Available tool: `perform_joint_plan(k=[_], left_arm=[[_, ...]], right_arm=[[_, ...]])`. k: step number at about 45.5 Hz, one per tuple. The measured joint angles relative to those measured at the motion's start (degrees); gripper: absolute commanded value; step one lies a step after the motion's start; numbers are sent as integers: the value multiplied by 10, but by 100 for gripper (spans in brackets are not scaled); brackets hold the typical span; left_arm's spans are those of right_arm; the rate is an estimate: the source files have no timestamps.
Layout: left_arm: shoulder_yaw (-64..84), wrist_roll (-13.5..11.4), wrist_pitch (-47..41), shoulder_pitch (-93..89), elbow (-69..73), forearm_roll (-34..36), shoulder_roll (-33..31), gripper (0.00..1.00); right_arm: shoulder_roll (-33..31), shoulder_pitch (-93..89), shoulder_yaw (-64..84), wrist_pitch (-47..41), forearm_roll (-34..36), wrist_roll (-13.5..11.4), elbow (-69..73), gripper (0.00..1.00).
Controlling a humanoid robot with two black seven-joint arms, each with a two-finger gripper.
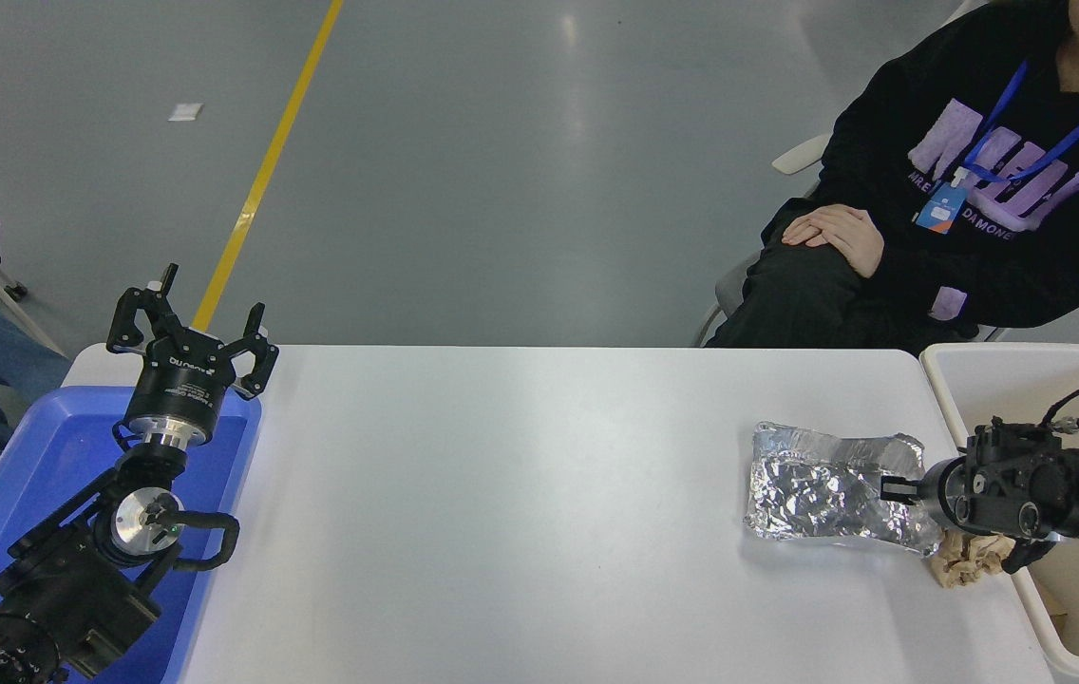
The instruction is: Pick up foil plate and place in dustbin
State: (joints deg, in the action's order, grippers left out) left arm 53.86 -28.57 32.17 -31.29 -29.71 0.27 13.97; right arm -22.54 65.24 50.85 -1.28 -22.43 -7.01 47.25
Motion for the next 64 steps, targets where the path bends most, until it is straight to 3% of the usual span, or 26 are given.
perform_joint_plan(k=[11,22,30,37,44,64], left_arm=[[-1,0,0,0,0,0,0,98],[-1,1,0,0,0,0,0,98],[-2,1,0,0,0,0,0,98],[-2,1,0,0,0,0,0,98],[-2,1,0,1,0,0,0,98],[-1,1,0,1,0,0,0,98]], right_arm=[[-4,59,39,-2,21,1,70,0],[-25,202,99,-42,39,9,233,0],[-40,339,124,-152,56,26,339,0],[-53,454,135,-286,82,51,383,0],[-69,562,146,-366,110,64,407,0],[-103,767,238,-428,168,74,427,0]])
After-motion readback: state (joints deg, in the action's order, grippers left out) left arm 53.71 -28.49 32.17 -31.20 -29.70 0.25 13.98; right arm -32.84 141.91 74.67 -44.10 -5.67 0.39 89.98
